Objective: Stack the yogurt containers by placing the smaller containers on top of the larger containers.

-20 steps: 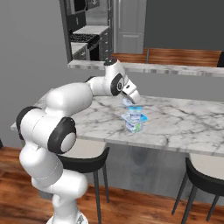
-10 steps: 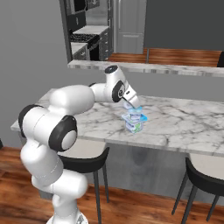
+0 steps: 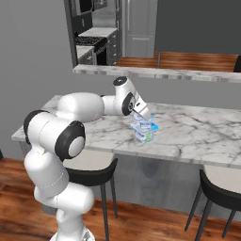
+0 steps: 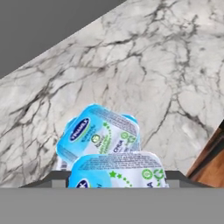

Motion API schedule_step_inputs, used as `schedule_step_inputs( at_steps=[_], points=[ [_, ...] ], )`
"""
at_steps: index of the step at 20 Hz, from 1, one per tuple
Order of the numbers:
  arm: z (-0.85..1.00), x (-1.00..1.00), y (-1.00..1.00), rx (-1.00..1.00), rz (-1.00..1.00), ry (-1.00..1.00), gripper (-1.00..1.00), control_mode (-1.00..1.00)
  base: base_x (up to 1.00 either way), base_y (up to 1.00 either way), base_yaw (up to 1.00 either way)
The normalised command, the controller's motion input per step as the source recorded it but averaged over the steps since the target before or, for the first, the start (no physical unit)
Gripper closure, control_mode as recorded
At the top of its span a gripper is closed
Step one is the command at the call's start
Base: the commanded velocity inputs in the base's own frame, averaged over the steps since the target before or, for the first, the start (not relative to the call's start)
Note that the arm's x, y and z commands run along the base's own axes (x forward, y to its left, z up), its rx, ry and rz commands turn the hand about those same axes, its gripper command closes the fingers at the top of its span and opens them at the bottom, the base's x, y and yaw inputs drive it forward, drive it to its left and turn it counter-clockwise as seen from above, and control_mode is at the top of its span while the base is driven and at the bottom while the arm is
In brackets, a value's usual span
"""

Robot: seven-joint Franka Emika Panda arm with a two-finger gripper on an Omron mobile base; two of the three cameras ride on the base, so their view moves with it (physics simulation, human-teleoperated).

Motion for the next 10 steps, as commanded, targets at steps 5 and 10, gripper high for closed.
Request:
schedule_step_inputs(
  at_steps=[5,10],
  points=[
    [-0.01,0.23,-0.07,0.00,0.00,-0.01,1.00,-1.00,0.00,0.00,0.00],
    [0.00,0.25,-0.07,0.00,0.00,0.00,1.00,-1.00,0.00,0.00,0.00]
  ],
)
